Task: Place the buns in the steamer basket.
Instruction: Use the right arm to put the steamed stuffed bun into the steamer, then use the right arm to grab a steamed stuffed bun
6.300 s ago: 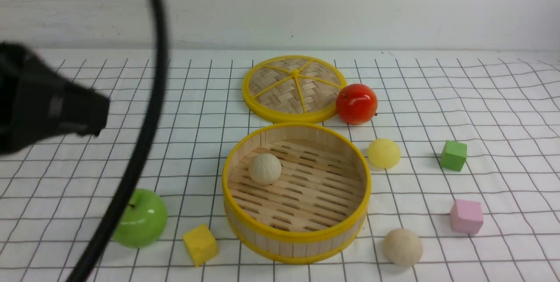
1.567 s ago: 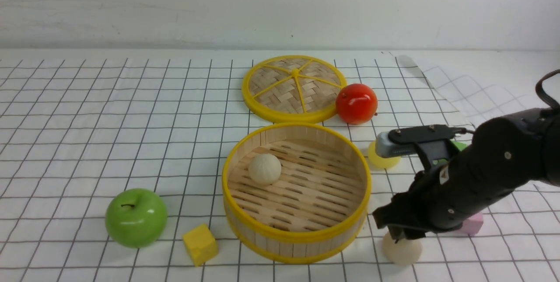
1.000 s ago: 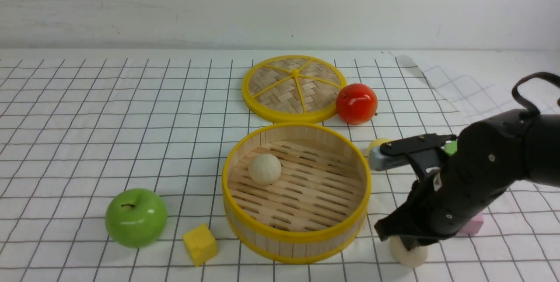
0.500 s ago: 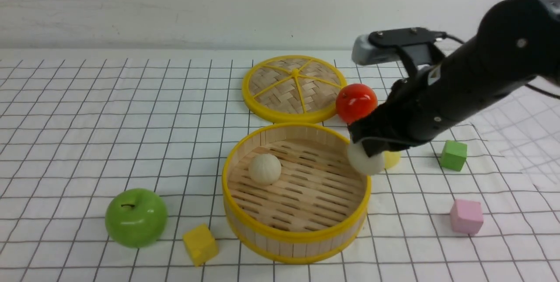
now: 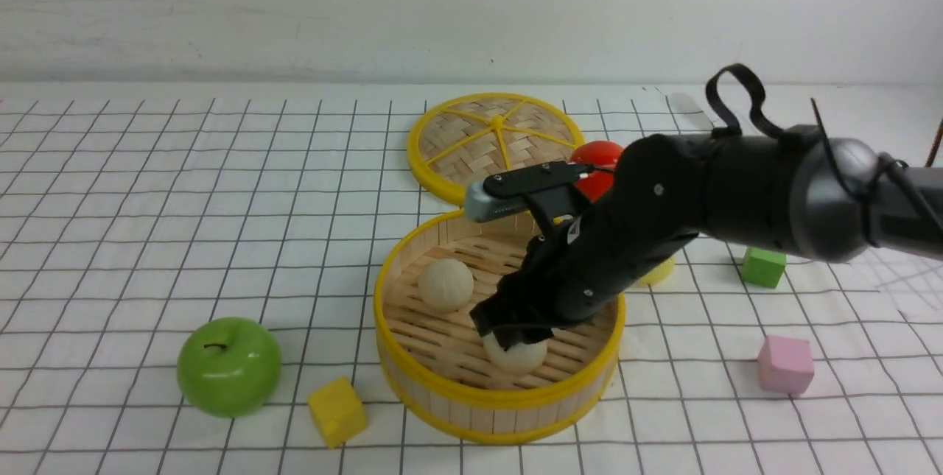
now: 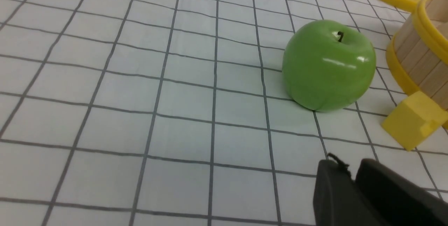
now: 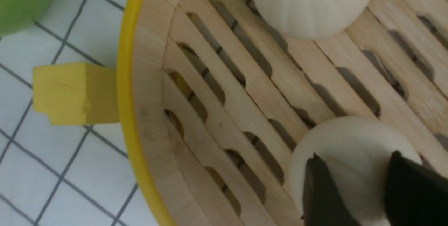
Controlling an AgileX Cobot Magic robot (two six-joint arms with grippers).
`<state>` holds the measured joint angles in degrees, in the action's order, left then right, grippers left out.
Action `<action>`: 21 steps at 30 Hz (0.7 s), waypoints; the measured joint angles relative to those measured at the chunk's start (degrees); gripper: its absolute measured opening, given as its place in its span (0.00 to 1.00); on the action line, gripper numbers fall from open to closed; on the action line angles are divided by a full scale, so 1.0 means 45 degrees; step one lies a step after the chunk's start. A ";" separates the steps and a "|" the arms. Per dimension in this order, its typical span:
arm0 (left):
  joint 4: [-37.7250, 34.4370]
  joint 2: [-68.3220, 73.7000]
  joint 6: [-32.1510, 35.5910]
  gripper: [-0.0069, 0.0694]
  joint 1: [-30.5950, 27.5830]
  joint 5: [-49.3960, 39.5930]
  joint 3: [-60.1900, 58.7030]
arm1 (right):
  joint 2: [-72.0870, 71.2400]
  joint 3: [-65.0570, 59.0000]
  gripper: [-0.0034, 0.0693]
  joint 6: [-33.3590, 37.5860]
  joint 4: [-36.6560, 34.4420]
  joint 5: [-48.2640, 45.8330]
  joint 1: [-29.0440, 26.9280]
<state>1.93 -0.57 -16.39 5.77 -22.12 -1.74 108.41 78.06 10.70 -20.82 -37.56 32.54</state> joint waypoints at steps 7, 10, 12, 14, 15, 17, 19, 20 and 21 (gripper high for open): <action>0.0000 0.0000 0.0000 0.21 0.0000 0.0000 0.0000 | -0.0989 0.1985 0.70 0.0000 0.1174 -0.2563 -0.0768; 0.0000 0.0000 0.0000 0.21 0.0000 0.0000 0.0000 | -0.1117 0.2299 0.72 0.0000 0.2101 -0.2396 -0.1424; 0.0000 0.0000 0.0000 0.21 0.0000 0.0000 0.0000 | -0.1030 0.2346 0.73 -0.0012 0.2828 -0.2067 -0.2179; 0.0000 0.0000 0.0000 0.21 0.0000 0.0000 0.0000 | -0.0637 0.2346 0.73 -0.0242 0.3073 -0.1707 -0.3020; 0.0000 0.0000 0.0000 0.21 0.0000 0.0000 0.0000 | -0.0520 0.2346 0.72 -0.0298 0.3085 -0.1646 -0.3188; 0.0000 0.0000 0.0000 0.21 0.0000 0.0000 0.0000 | -0.0128 0.2346 0.71 -0.0466 0.3060 -0.1474 -0.3599; 0.0000 0.0000 0.0000 0.21 0.0000 0.0000 0.0000 | 0.0350 0.2346 0.68 -0.0528 0.2922 -0.1312 -0.3948; 0.0000 0.0000 0.0000 0.21 0.0000 0.0000 0.0000 | 0.0394 0.2346 0.68 -0.0528 0.2905 -0.1297 -0.3970; 0.0004 0.0000 0.0000 0.21 0.0000 0.0000 0.0000 | 0.0547 0.2346 0.66 -0.0539 0.2849 -0.1205 -0.4062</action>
<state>1.95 -0.57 -16.39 5.77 -22.12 -1.74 110.87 88.62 8.27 -8.00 -42.98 14.26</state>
